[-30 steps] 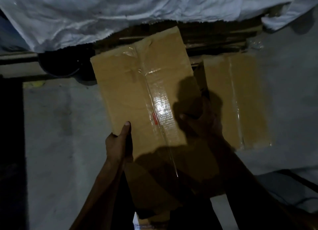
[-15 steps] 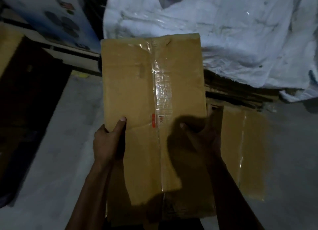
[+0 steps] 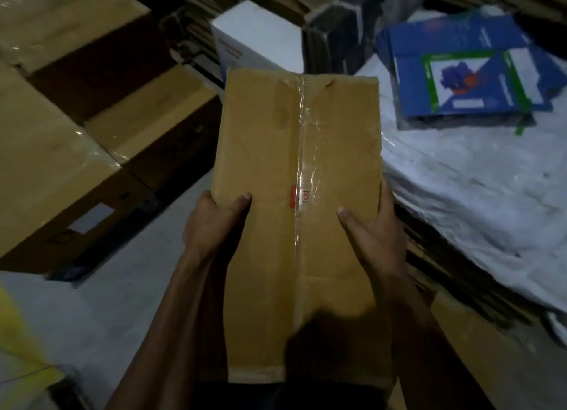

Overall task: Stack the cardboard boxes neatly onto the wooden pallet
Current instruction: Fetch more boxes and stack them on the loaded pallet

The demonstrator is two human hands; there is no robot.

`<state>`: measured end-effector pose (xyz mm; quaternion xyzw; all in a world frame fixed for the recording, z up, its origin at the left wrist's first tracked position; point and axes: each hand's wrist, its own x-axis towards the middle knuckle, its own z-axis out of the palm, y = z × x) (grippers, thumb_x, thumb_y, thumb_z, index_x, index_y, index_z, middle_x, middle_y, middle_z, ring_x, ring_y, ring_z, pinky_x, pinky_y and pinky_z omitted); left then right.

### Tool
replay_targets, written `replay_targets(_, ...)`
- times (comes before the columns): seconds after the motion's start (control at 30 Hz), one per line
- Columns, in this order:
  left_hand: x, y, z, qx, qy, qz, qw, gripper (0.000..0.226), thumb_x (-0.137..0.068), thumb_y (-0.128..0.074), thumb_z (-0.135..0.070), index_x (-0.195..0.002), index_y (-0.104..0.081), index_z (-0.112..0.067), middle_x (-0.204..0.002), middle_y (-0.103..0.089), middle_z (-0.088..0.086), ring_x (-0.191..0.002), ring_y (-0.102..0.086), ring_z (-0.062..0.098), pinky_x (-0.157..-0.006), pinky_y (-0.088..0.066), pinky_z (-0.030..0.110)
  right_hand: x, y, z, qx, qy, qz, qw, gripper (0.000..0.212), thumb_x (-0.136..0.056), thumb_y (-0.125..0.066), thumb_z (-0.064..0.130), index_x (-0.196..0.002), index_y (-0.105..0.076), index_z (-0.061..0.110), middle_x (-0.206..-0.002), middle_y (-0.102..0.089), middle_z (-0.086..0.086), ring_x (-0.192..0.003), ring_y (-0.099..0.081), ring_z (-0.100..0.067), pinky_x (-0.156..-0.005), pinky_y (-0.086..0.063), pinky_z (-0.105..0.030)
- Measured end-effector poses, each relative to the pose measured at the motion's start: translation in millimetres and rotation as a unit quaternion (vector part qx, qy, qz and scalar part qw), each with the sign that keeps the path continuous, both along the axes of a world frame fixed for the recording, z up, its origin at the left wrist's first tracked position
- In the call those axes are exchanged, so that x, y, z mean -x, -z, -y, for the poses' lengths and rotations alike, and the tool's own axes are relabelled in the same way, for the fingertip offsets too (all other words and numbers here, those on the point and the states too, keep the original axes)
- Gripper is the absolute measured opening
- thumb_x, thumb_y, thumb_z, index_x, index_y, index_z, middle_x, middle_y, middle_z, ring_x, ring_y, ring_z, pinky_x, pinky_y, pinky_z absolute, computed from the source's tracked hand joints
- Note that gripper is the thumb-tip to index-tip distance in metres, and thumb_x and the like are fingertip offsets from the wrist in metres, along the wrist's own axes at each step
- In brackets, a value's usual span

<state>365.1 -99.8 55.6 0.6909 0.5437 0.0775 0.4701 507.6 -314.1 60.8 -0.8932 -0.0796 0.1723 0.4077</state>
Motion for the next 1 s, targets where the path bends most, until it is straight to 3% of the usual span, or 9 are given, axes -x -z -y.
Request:
replay_targets(0.1,9,-20,-24,-0.045,-0.009,-0.022,0.999,0.079,-0.072,-0.061,-0.074,-0.131,-0.049,-0.023,-0.125,-0.062,0.003,-0.11,-0.061,0.032,-0.095,-0.05,0.052,-6,-15,-34,-0.004,-0.033,0.021,0.999,0.096,-0.08,-0.072,0.059,-0.154,-0.011,0.048,-0.147,-0.049,0.003,-0.13,-0.049,-0.028,-0.108,-0.04,-0.05)
replay_targets(0.2,22,-33,-58,-0.067,-0.015,-0.018,0.997,0.075,-0.079,-0.06,-0.071,-0.134,-0.043,-0.024,-0.129,-0.06,0.003,-0.114,-0.059,0.032,-0.096,-0.048,0.051,-6,-23,-76,-0.003,-0.061,0.022,0.998,0.099,-0.08,-0.071,0.061,-0.155,-0.008,0.046,-0.152,-0.044,-0.001,-0.134,-0.045,-0.032,-0.109,-0.038,-0.056)
replay_targets(0.37,35,-35,-124,-0.086,-0.038,-0.024,0.995,0.076,-0.079,-0.057,-0.074,-0.135,-0.041,-0.026,-0.129,-0.06,0.003,-0.113,-0.059,0.031,-0.096,-0.047,0.049,-5,-22,-154,-0.01,-0.09,0.028,0.996,0.1,-0.079,-0.07,0.065,-0.154,-0.006,0.047,-0.154,-0.041,-0.002,-0.135,-0.046,-0.034,-0.108,-0.039,-0.058)
replay_targets(0.53,44,-40,-189,-0.091,-0.059,-0.019,0.994,0.081,-0.071,-0.052,-0.08,-0.133,-0.042,-0.03,-0.127,-0.062,-0.001,-0.113,-0.059,0.03,-0.098,-0.046,0.052,-8,-24,-230,-0.004,-0.093,0.035,0.995,0.103,-0.08,-0.069,0.064,-0.157,-0.006,0.038,-0.154,-0.041,-0.006,-0.135,-0.043,-0.037,-0.108,-0.037,-0.056)
replay_targets(0.8,45,-46,-269,-0.1,-0.101,-0.007,0.99,0.077,-0.074,-0.051,-0.079,-0.134,-0.041,-0.032,-0.127,-0.062,-0.003,-0.112,-0.06,0.03,-0.097,-0.047,0.051,-23,-26,-328,-0.007,-0.127,0.042,0.991,0.092,-0.078,-0.069,0.067,-0.151,-0.021,0.037,-0.14,-0.051,-0.005,-0.123,-0.054,-0.035,-0.101,-0.044,-0.059)
replay_targets(1.0,31,-41,-329,-0.106,-0.145,-0.049,0.983,0.077,-0.073,-0.047,-0.081,-0.13,-0.045,-0.03,-0.122,-0.064,-0.002,-0.106,-0.062,0.031,-0.093,-0.049,0.05,-48,-21,-407,-0.017,-0.179,0.027,0.983,0.084,-0.079,-0.068,0.065,-0.146,-0.027,0.036,-0.136,-0.054,-0.003,-0.121,-0.055,-0.033,-0.101,-0.046,-0.057)
